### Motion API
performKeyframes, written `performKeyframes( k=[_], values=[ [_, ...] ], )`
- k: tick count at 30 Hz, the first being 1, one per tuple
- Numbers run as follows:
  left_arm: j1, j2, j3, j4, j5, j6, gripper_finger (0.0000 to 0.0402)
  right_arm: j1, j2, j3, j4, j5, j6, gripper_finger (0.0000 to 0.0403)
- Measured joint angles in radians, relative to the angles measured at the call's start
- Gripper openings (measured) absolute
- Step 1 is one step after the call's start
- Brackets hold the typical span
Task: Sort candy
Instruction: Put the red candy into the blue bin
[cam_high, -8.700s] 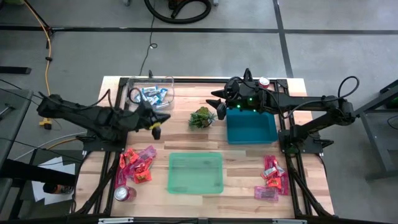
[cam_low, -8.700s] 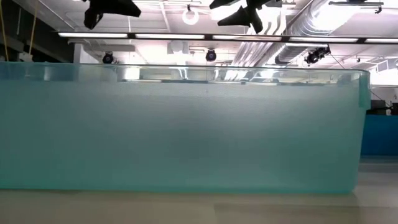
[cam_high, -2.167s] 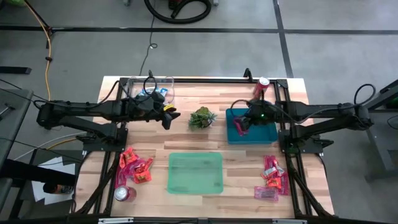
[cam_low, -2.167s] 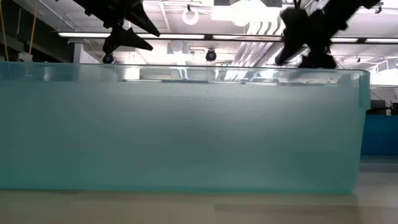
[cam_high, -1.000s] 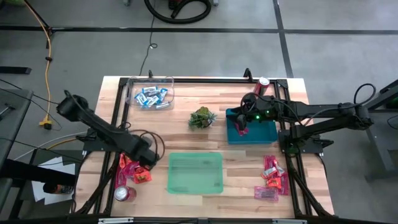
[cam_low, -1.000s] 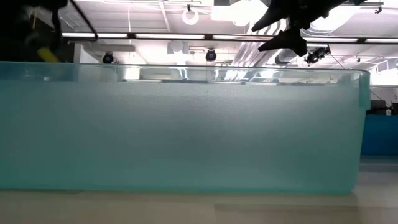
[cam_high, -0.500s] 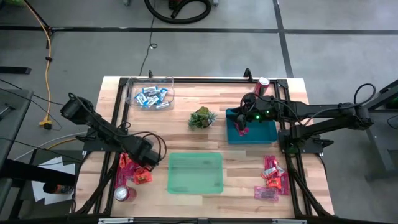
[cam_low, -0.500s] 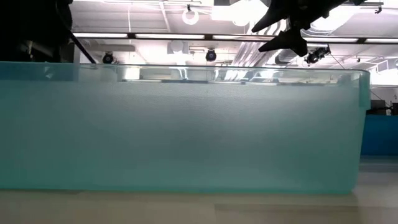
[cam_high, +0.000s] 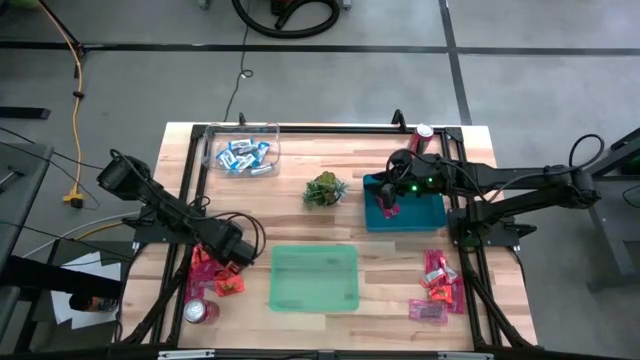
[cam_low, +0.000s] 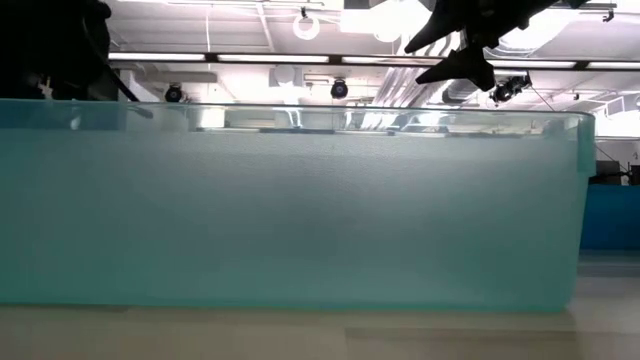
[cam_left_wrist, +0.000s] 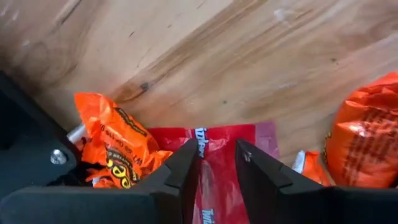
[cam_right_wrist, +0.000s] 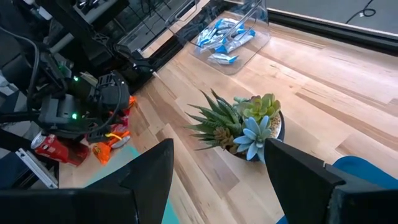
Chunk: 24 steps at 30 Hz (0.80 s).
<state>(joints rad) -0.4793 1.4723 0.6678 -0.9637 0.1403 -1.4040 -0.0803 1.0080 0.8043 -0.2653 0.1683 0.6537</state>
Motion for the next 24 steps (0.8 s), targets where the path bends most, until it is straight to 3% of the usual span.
performKeyframes(
  k=[8,14,17,24],
  values=[
    [0.000,-0.005,-0.060,0.042,0.034,-0.016,0.0062,0.000,0.000,0.000,0.000,0.000,0.000,0.0245],
    [0.000,-0.003,-0.060,0.064,0.035,0.073,0.0010,0.000,0.000,0.000,-0.001,0.001,0.000,0.0245],
    [0.003,-0.004,-0.036,0.065,0.032,0.105,0.0004,0.000,0.000,0.000,-0.001,0.001,0.000,0.0245],
    [0.071,-0.133,0.099,0.070,-0.138,0.152,0.0000,0.000,0.000,-0.001,-0.001,0.004,0.000,0.0245]
  ],
)
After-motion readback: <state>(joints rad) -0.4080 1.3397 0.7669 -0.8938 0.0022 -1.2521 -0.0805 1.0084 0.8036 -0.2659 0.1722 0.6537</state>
